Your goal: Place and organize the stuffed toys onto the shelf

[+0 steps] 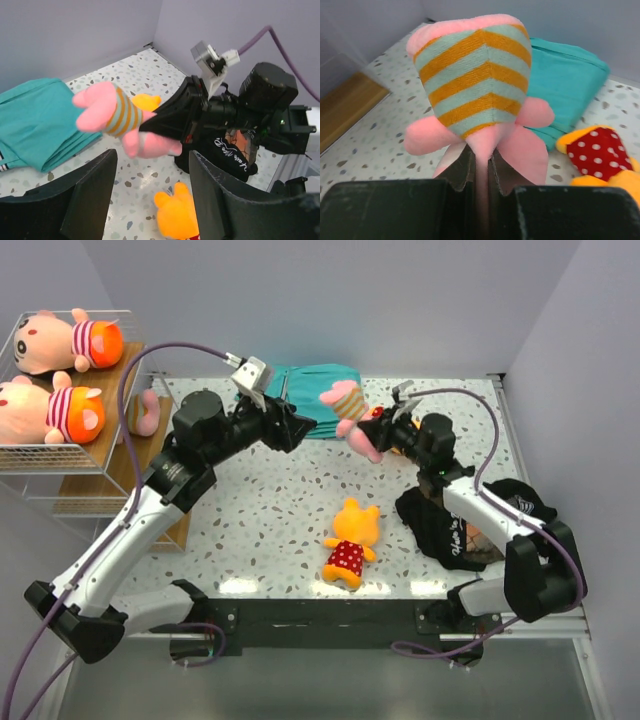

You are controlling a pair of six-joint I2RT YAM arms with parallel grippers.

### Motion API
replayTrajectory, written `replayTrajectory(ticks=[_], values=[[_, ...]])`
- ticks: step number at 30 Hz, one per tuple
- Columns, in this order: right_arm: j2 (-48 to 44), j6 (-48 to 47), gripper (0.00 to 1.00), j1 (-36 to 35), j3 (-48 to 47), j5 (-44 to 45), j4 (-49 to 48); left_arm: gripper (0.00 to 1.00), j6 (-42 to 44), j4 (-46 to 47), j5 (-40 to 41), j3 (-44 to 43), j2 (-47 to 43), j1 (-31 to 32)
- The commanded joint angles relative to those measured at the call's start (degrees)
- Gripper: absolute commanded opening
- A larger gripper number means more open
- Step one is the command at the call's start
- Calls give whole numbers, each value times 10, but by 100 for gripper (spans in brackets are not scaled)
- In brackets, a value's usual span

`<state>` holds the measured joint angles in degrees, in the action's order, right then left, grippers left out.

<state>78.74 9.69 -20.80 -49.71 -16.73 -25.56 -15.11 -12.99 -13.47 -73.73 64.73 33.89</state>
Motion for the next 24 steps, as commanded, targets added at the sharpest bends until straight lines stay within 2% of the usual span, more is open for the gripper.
replayTrajectory(ticks=[1,3,8,12,15,21,24], values=[[-33,50,0,-14,69,-130,-328,64,-53,18,-39,-46,30,0],[-42,68,0,-13,107,-152,-412,64,-55,12,-36,-68,46,0],[-44,100,0,-15,134,-216,-505,63,-61,-7,-33,-107,78,0],[-8,154,0,-14,157,-243,-673,63,-73,-13,-26,-128,88,-1],[1,157,0,-21,144,-270,-674,61,-88,-10,-35,-128,92,-1],[-15,140,0,-23,147,-254,-674,61,-99,-26,-30,-118,96,-12],[-20,137,0,-23,151,-244,-674,67,-105,-32,-13,-103,94,-24]])
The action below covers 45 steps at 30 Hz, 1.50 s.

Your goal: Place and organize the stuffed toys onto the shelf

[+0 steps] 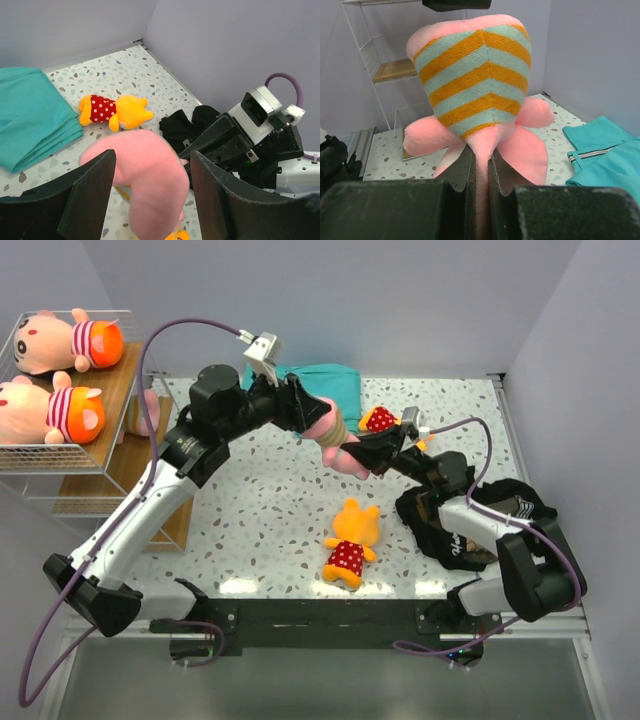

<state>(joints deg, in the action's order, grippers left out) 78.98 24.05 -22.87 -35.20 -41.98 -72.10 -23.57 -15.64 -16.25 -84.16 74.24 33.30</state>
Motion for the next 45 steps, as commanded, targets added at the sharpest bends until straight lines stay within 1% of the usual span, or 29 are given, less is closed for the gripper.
replayTrajectory(ticks=[1,5,8,15,20,23,24,26,27,28,29,31,32,34,36,37,38,40,41,43,44,45], values=[[-23,-12,0,-3,6,9,-209,68,-20,-5,19,6,-6,-20],[-23,-23,0,-2,6,21,-208,69,-12,-13,32,9,-9,-29],[-24,-20,0,-2,3,20,-209,69,-24,-4,18,16,-9,-31],[-14,-2,0,-6,-7,8,-209,56,-96,93,-97,59,-1,-32],[2,14,0,-9,-21,-9,-209,49,-120,128,-122,70,10,-34],[21,26,12,-12,-29,-17,-209,35,-136,166,-148,73,12,-38],[25,26,19,-12,-30,-16,-209,19,-140,171,-160,73,15,-39],[28,27,26,-12,-31,-14,-209,0,-140,174,-171,68,19,-41],[28,26,34,-12,-30,-7,-208,0,-139,173,-177,66,21,-42],[29,25,37,-13,-29,-5,-209,0,-136,172,-178,66,21,-43],[29,24,43,-12,-28,0,-206,0,-130,170,-180,66,21,-47],[33,21,51,-12,-29,11,-198,0,-122,165,-182,64,20,-53],[35,22,56,-12,-29,16,-184,0,-111,160,-184,64,18,-59],[36,20,59,-11,-32,33,-172,0,-89,157,-179,61,13,-64],[36,17,66,-13,-33,45,-148,0,-68,119,-163,57,7,-70],[30,14,69,-12,-35,58,-134,0,-38,106,-152,46,6,-71],[28,8,75,-12,-36,70,-95,0,-24,77,-127,41,6,-72],[18,-15,78,-12,-44,99,-43,0,16,53,-105,30,1,-72],[9,-24,82,-12,-48,110,8,0,28,35,-87,27,0,-72],[2,-40,85,-12,-59,135,56,0,64,18,-65,20,-5,-72],[-7,-44,90,-12,-65,158,103,0,76,-1,-37,18,-7,-72],[-8,-44,92,-11,-71,172,129,0,87,-10,-24,12,-11,-72]])
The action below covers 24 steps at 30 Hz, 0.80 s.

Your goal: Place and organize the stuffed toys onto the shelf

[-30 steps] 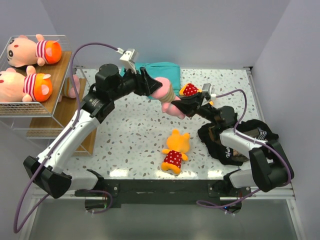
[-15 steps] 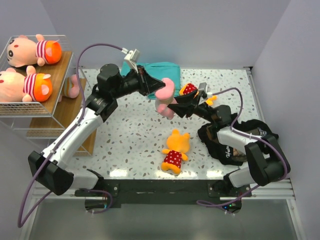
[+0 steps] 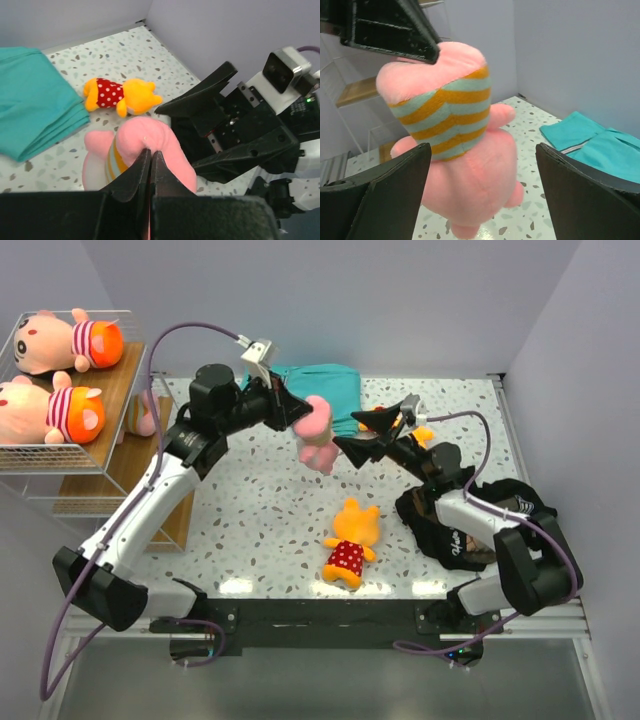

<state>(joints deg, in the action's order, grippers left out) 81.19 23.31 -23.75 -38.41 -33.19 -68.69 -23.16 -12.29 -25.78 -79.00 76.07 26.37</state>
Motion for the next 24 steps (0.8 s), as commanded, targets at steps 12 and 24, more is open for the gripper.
replayTrajectory(ticks=[12,24], values=[[-23,38,99,-2,-196,240,502,0,279,-171,361,-77,-25,39],[7,37,99,-3,-212,236,519,0,375,-330,602,-197,23,145]])
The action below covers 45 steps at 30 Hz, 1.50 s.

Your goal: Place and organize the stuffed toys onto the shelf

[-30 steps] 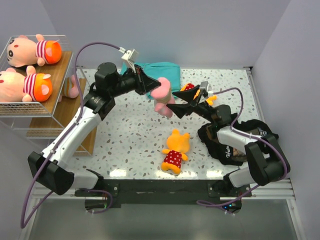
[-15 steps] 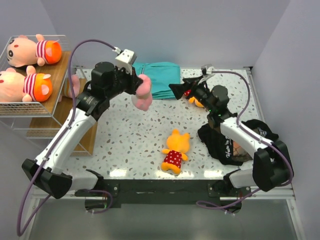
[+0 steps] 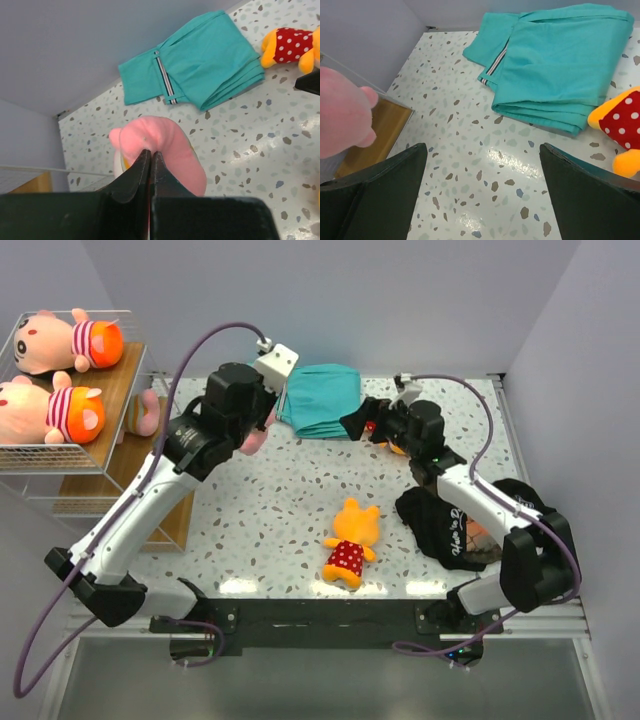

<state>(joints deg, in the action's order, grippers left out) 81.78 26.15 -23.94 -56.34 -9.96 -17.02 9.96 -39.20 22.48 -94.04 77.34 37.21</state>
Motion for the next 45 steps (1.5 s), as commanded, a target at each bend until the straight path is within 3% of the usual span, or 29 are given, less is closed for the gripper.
replayTrajectory(ticks=[1,4,12,22,33,34,37,38,40,41,43,45], values=[[3,9,99,-2,-34,-1,1,0,45,-78,135,-51,13,55],[16,24,98,-2,-47,-61,-14,0,42,-106,189,-69,22,87],[64,186,93,-44,-85,-211,-114,0,42,-142,240,-78,18,111],[97,418,91,-109,-115,-190,-166,0,24,-43,136,31,-25,111],[140,446,77,-177,-148,-160,-135,0,2,-10,106,53,-32,111],[142,447,74,-178,-142,-155,-140,0,-1,-9,103,54,-32,111],[148,466,40,-179,-124,-154,-184,0,-6,-6,99,57,-37,112],[150,472,23,-180,-120,-152,-200,0,-6,-6,98,57,-38,111],[154,488,11,-181,-109,-153,-255,0,-12,-4,95,54,-39,111],[158,493,0,-182,-107,-156,-280,0,-13,-2,91,52,-39,111],[176,519,0,-185,-107,-172,-360,0,-19,1,68,40,-39,111],[202,553,0,-186,-115,-202,-431,15,-27,0,48,19,-39,111]])
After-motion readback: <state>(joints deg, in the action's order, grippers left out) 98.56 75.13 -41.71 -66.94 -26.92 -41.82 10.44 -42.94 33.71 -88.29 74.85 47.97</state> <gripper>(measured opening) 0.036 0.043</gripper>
